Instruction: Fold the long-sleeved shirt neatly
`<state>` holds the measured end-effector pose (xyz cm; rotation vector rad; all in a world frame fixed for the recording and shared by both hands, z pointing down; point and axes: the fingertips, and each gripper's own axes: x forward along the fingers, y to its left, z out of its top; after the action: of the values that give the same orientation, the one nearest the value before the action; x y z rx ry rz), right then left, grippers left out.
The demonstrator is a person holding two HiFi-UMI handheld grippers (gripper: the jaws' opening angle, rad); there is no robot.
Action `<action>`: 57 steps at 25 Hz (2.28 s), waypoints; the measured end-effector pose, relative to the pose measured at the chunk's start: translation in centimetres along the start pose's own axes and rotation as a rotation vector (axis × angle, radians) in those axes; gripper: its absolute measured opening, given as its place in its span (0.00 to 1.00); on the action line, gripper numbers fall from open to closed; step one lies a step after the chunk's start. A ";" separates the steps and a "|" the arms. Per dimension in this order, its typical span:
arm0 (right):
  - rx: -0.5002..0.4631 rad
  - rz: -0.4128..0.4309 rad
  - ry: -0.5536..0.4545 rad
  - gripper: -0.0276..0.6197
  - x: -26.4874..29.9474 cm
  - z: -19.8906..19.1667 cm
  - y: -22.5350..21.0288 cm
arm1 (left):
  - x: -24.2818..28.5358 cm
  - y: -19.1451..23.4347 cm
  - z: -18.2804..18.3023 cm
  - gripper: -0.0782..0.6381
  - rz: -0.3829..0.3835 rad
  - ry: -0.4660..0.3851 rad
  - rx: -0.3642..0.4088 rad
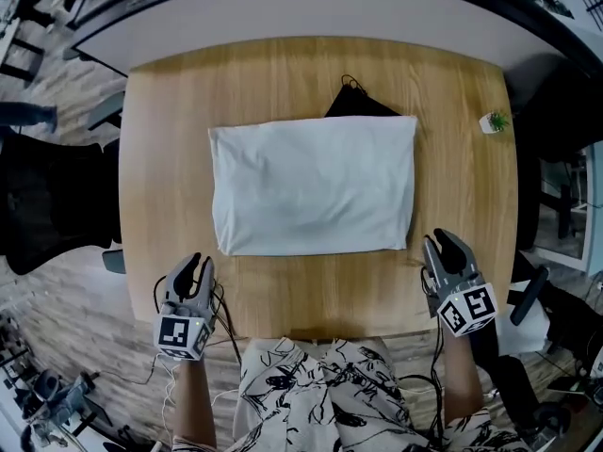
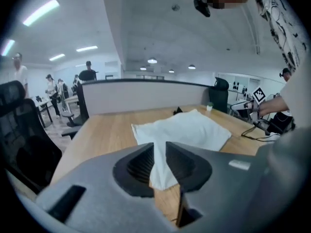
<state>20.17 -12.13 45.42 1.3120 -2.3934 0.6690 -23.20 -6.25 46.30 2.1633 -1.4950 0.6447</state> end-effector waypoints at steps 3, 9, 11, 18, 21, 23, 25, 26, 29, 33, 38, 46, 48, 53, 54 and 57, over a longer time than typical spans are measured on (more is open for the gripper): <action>-0.030 -0.013 -0.128 0.05 -1.7 4.3 0.0 | -3.0 -0.5 4.1 0.12 0.076 -0.121 0.029; -0.090 -0.075 -0.254 0.05 -5.5 8.6 1.3 | -9.2 -1.3 9.8 0.12 0.145 -0.301 0.060; -0.103 -0.083 -0.306 0.05 -7.4 10.0 2.5 | -11.5 -1.2 11.3 0.12 0.160 -0.360 0.039; -0.148 -0.151 -0.451 0.05 -14.5 12.8 7.1 | -18.1 -2.4 13.2 0.12 0.153 -0.500 0.040; -0.152 -0.170 -0.490 0.05 -17.9 12.7 9.8 | -21.7 -3.4 12.8 0.12 0.136 -0.548 0.033; -0.170 -0.174 -0.508 0.05 -20.1 12.4 11.8 | -24.2 -4.2 12.3 0.12 0.124 -0.578 0.019; -0.190 -0.177 -0.529 0.05 -22.4 12.1 13.8 | -26.5 -5.2 11.6 0.11 0.113 -0.604 0.026; -0.197 -0.181 -0.535 0.05 -23.4 11.8 14.8 | -27.6 -5.6 11.2 0.11 0.110 -0.613 0.036; -0.203 -0.204 -0.543 0.05 -26.5 10.7 17.4 | -30.9 -6.7 10.2 0.11 0.098 -0.642 0.050; -0.205 -0.235 -0.558 0.05 -30.7 9.2 20.5 | -35.0 -7.2 8.9 0.11 0.111 -0.677 0.046; -0.183 -0.243 -0.564 0.05 -34.6 7.8 23.4 | -38.4 -7.4 7.8 0.11 0.126 -0.685 0.027; -0.179 -0.298 -0.606 0.05 -40.7 7.1 24.2 | -42.5 -9.6 6.6 0.11 0.150 -0.670 0.077; -0.173 -0.310 -0.615 0.05 -41.8 6.9 23.9 | -43.5 -10.0 6.2 0.11 0.165 -0.670 0.079; -0.165 -0.302 -0.631 0.05 -43.7 6.1 22.3 | -45.3 -11.5 4.8 0.11 0.229 -0.678 0.047; -0.165 -0.300 -0.631 0.05 -44.0 5.9 21.9 | -45.4 -11.9 4.6 0.11 0.237 -0.682 0.042; -0.173 -0.299 -0.622 0.05 -44.3 5.5 20.8 | -45.7 -12.5 4.4 0.11 0.270 -0.684 0.044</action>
<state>25.24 25.43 13.91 1.9574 -2.5273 -0.0497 -25.05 29.15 14.49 2.3628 -2.1505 -0.0122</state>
